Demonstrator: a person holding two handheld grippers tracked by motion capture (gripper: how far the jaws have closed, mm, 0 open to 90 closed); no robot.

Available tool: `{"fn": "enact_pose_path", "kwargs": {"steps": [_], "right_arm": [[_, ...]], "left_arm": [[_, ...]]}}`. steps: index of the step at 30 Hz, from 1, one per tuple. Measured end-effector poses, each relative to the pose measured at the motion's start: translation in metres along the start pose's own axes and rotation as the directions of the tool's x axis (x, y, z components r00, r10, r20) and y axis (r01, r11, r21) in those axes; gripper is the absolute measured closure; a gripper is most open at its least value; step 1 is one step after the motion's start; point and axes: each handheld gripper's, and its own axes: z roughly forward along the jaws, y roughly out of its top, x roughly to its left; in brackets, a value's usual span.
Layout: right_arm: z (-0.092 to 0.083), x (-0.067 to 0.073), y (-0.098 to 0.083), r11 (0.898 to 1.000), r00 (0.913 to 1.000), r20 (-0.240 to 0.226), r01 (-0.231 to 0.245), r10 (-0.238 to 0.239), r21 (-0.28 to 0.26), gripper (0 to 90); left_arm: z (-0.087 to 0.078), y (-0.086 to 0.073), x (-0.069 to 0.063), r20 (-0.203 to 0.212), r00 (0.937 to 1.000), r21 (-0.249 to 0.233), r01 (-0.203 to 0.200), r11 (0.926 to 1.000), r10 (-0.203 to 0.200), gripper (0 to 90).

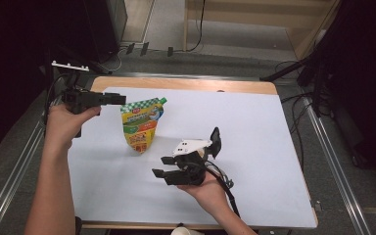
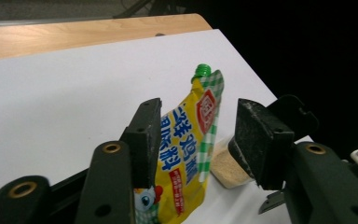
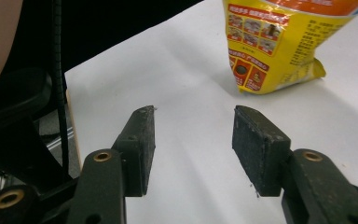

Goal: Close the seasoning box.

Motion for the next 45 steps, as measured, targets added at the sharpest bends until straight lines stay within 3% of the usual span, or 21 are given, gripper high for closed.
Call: {"fn": "enact_pose_path", "kwargs": {"steps": [5,24,40,45], "right_arm": [[-0.015,-0.005,0.006,1.000,0.9999,0.009,-0.009,0.009,-0.009,52.3],[-0.059,-0.030,0.022,0.999,0.9979,0.055,-0.033,0.035,-0.037,54.9],[-0.098,-0.050,0.027,0.996,0.9910,0.118,-0.054,0.062,-0.074,60.2],[-0.112,-0.062,0.025,0.994,0.9847,0.154,-0.068,0.081,-0.090,66.9]], "left_arm": [[0.002,-0.005,0.010,-0.019,0.9998,-0.003,0.004,1.0000,-0.004,47.6],[0.013,-0.014,0.033,0.008,0.9981,0.005,0.061,0.9981,-0.061,42.9],[0.003,-0.019,0.040,-0.041,0.9971,-0.012,0.063,0.9979,-0.064,43.4],[0.005,-0.022,0.044,-0.052,0.9966,-0.007,0.063,0.9980,-0.064,43.8]]}}
